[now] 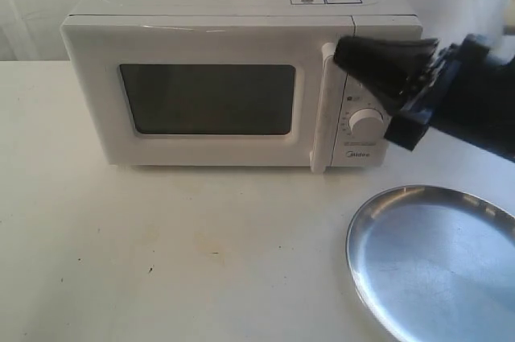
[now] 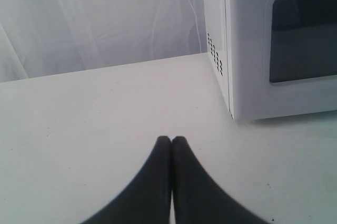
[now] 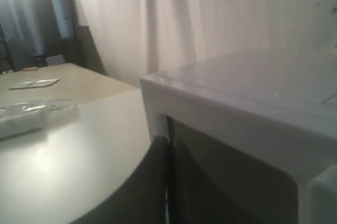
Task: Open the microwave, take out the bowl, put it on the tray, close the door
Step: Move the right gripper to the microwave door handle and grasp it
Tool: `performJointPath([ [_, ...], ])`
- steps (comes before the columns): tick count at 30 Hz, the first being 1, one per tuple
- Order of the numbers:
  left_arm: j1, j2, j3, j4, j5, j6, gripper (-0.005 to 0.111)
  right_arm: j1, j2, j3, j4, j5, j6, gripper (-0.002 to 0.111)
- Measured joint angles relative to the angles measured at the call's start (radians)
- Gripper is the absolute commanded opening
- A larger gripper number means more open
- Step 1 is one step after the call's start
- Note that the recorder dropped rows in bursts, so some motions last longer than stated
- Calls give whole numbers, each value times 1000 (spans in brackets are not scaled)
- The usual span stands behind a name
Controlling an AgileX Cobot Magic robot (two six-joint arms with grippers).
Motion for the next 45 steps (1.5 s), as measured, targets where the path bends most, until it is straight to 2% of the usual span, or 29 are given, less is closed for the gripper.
performJointPath([
  [3, 0, 0, 0, 0, 0, 0, 0, -12, 102, -10, -38, -26, -62, 0],
  [6, 0, 0, 0, 0, 0, 0, 0, -38, 147, -15, -50, 45, -141, 0],
  [9, 0, 0, 0, 0, 0, 0, 0, -83, 173, -15, -71, 100, -176, 0],
  [15, 0, 0, 0, 0, 0, 0, 0, -153, 186, -16, -109, 77, -208, 0],
  [25, 0, 0, 0, 0, 0, 0, 0, -157, 251, -16, -67, 102, -214, 1],
  [27, 0, 0, 0, 0, 0, 0, 0, -157, 281, -24, -63, 86, -216, 5],
  [33, 0, 0, 0, 0, 0, 0, 0, -159, 358, -74, -65, 8, -288, 50],
  [39, 0, 0, 0, 0, 0, 0, 0, -157, 373, -87, -67, 0, -326, 50],
  [45, 0, 0, 0, 0, 0, 0, 0, -44, 375, -121, -64, 146, -392, 50],
])
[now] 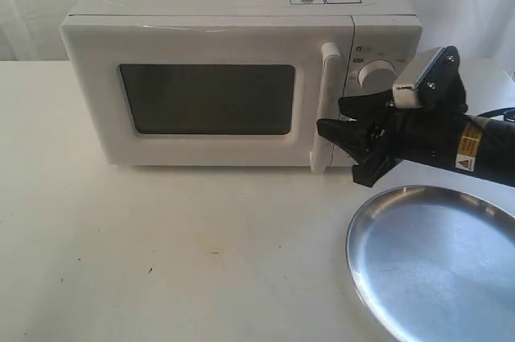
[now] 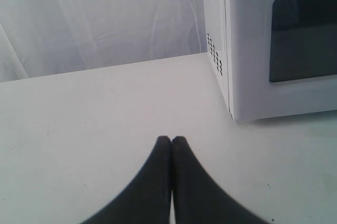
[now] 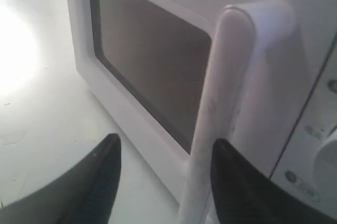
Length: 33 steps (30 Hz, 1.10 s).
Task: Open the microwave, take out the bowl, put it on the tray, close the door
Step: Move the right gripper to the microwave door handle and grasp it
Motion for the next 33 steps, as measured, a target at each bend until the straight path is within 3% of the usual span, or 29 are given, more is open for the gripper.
performJointPath([
  [13, 0, 0, 0, 0, 0, 0, 0, 42, 61, -39, -12, 136, -31, 50],
  [17, 0, 0, 0, 0, 0, 0, 0, 33, 48, -67, 88, 193, -38, 41],
  [25, 0, 0, 0, 0, 0, 0, 0, -4, 54, -67, -17, 45, 19, 41],
  [33, 0, 0, 0, 0, 0, 0, 0, -9, 58, -73, -59, 20, 43, 41],
])
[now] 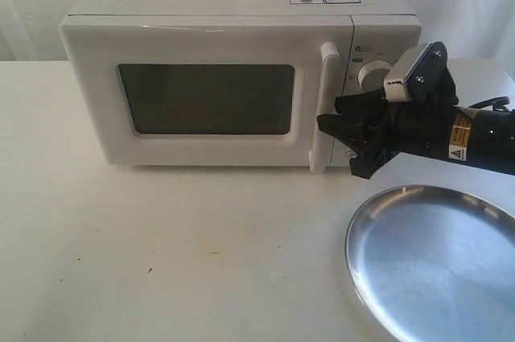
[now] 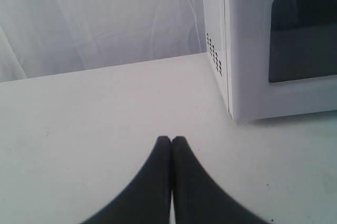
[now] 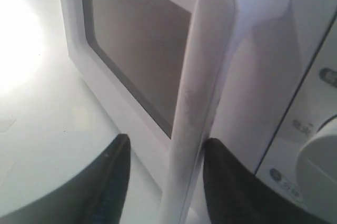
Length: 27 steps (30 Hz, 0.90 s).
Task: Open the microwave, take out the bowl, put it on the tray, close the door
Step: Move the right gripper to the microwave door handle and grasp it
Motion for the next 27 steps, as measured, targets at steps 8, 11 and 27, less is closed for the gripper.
performJointPath([
  [8, 0, 0, 0, 0, 0, 0, 0, 16, 13, -39, 71, -8, 0, 33],
  [11, 0, 0, 0, 0, 0, 0, 0, 34, 66, -54, 88, -14, 0, 0],
  [27, 0, 0, 0, 0, 0, 0, 0, 17, 81, -63, 4, -77, 22, 0],
])
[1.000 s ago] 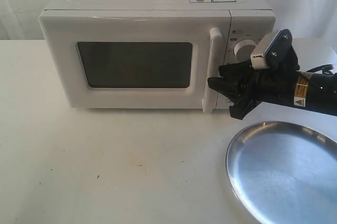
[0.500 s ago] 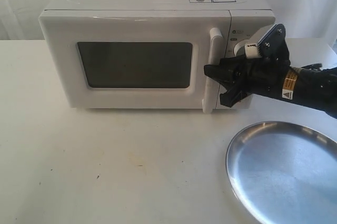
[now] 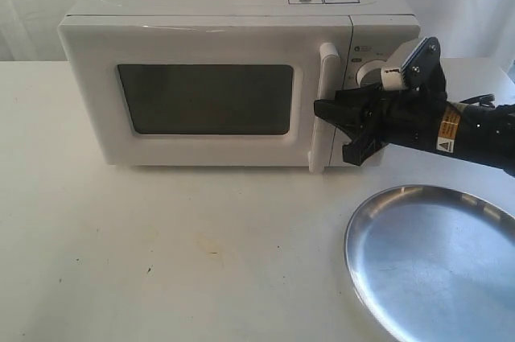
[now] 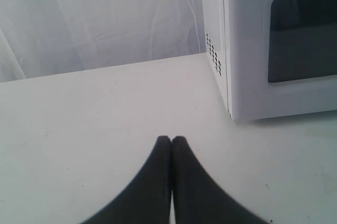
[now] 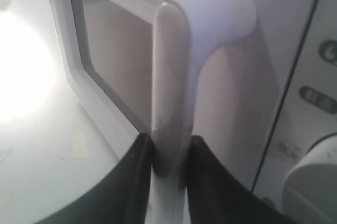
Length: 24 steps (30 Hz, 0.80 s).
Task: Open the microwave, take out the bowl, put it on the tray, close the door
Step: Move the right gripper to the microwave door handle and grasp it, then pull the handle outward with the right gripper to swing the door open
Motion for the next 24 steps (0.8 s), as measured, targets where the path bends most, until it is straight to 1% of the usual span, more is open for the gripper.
performJointPath([
  [11, 0, 0, 0, 0, 0, 0, 0, -9, -6, -7, -41, 4, 23, 0],
  [24, 0, 0, 0, 0, 0, 0, 0, -11, -74, -9, -131, 101, 45, 0],
])
